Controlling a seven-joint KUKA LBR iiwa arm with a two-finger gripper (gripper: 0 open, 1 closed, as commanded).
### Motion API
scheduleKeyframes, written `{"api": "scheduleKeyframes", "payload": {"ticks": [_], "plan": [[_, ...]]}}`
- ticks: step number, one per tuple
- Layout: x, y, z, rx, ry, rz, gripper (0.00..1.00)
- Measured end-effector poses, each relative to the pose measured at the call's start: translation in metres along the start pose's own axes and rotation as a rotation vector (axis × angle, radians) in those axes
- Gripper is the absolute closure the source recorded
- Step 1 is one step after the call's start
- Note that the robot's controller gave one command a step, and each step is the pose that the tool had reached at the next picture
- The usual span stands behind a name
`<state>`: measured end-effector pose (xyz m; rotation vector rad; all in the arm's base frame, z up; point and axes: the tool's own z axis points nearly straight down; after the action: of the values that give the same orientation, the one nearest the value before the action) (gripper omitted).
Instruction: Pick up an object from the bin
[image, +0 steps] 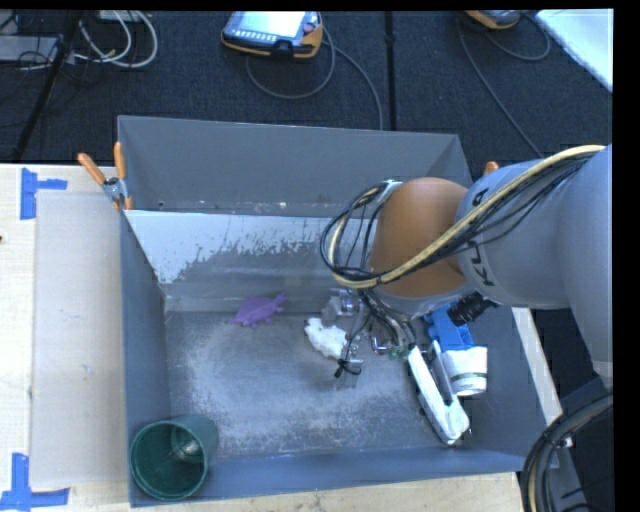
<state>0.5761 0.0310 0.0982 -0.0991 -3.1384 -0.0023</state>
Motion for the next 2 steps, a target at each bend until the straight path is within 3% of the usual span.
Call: {"api": "scheduleKeyframes", "payload": {"ticks": [1,2], "plan": [[-0.012,-0.023,0.003,0.003,0.006,0.012,0.0],[-0.018,-0.021,-0.007,0.0,-0.001,0.006,0.0]]}}
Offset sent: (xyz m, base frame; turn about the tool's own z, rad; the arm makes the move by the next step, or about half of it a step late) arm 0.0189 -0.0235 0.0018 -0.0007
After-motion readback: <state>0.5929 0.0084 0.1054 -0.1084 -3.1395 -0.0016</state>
